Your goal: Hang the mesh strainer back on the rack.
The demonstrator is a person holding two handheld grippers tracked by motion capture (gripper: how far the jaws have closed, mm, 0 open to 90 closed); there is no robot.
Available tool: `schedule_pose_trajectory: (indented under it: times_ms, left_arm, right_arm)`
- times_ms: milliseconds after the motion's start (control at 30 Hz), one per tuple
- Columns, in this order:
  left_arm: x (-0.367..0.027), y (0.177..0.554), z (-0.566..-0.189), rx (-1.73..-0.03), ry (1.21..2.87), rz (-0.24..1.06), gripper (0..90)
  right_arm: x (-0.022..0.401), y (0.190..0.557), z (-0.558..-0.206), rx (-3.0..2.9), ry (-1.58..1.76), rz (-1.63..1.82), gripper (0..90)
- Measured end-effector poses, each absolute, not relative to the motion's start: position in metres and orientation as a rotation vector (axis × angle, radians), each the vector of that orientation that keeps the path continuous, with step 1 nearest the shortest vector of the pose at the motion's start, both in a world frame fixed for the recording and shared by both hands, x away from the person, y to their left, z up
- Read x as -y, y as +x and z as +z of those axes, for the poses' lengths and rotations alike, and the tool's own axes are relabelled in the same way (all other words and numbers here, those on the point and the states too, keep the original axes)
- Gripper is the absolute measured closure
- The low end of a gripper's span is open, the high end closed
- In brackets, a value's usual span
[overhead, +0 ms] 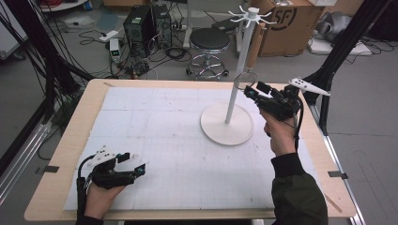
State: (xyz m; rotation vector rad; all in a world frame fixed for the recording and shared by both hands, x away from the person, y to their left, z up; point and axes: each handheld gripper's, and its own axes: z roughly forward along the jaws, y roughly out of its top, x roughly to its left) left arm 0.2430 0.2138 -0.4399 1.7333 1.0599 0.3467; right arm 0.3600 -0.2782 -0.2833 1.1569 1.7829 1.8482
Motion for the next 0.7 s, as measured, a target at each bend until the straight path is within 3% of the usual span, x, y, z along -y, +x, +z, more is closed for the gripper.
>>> schedule_pose_trajectory:
  times_ms: [700]
  left_arm:
    - [-0.207,0.249,-0.437,-1.008,1.707,0.365,16.8]
  right_arm:
    - [0.282,0.330,-0.328,-1.888,1.165,1.772,20.5]
